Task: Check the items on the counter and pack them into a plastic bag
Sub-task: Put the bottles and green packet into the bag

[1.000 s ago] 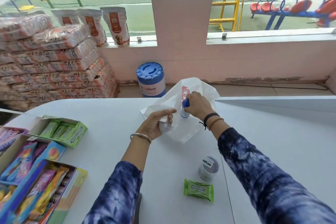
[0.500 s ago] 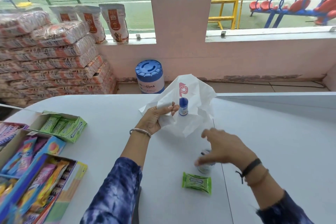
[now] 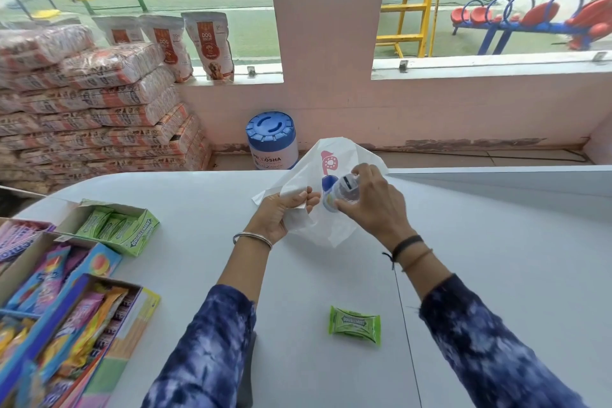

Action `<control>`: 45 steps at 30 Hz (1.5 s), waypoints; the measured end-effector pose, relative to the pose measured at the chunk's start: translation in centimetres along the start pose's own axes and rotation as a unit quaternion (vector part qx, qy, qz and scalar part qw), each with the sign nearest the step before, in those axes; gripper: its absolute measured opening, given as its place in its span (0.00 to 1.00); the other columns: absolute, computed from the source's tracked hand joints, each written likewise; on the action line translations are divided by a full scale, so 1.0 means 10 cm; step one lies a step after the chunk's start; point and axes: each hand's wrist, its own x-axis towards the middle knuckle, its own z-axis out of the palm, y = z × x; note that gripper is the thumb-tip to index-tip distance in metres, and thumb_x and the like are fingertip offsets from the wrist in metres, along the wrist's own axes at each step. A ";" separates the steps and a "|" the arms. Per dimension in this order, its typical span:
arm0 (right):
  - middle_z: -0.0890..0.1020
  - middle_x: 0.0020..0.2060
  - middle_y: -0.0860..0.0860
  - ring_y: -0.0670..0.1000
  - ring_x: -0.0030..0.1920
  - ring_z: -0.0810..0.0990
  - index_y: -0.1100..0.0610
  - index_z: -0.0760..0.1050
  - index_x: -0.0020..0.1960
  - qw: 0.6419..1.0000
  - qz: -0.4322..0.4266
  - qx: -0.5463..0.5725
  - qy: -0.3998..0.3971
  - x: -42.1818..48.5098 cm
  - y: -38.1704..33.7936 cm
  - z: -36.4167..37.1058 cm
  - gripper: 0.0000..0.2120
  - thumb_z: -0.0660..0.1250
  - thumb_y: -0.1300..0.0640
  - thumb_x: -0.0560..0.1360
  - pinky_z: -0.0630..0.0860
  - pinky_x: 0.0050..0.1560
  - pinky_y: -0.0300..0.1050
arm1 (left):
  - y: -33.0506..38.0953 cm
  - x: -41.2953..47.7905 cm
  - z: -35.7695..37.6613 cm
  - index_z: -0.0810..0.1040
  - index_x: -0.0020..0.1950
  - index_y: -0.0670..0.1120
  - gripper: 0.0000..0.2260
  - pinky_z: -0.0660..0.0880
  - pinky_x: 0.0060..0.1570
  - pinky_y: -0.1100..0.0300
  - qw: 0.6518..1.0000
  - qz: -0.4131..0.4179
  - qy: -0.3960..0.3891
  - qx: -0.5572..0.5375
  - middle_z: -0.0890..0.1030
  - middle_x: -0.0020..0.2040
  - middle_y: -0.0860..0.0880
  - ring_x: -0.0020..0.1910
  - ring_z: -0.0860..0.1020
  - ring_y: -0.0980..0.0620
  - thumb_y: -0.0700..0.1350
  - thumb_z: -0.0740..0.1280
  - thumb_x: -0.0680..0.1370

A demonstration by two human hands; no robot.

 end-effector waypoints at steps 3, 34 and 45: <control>0.78 0.47 0.57 0.60 0.41 0.79 0.61 0.66 0.53 0.999 0.022 -0.006 -0.041 0.19 -0.01 0.31 0.23 0.72 0.51 0.67 0.66 0.36 0.44 | 0.01 -0.02 -0.01 0.79 0.47 0.37 0.06 0.81 0.43 0.62 1.000 0.004 0.004 0.004 0.86 0.36 0.45 0.36 0.84 0.51 0.32 0.63 0.75; 0.79 0.41 0.61 0.58 0.42 0.76 0.64 0.79 0.50 0.982 0.094 0.127 -0.101 -0.37 -0.05 0.14 0.13 0.65 0.54 0.74 0.70 0.35 0.40 | -0.17 -0.24 -0.04 0.79 0.48 0.37 0.05 0.80 0.44 0.59 0.997 0.061 0.043 0.018 0.86 0.34 0.47 0.33 0.83 0.52 0.33 0.64 0.75; 0.80 0.50 0.62 0.63 0.50 0.78 0.63 0.74 0.54 0.990 0.073 0.094 -0.073 -0.06 -0.20 0.72 0.11 0.60 0.59 0.76 0.72 0.44 0.48 | -0.12 -0.24 0.02 0.80 0.45 0.38 0.05 0.82 0.40 0.60 0.996 0.079 0.032 0.024 0.86 0.34 0.47 0.33 0.83 0.53 0.33 0.65 0.75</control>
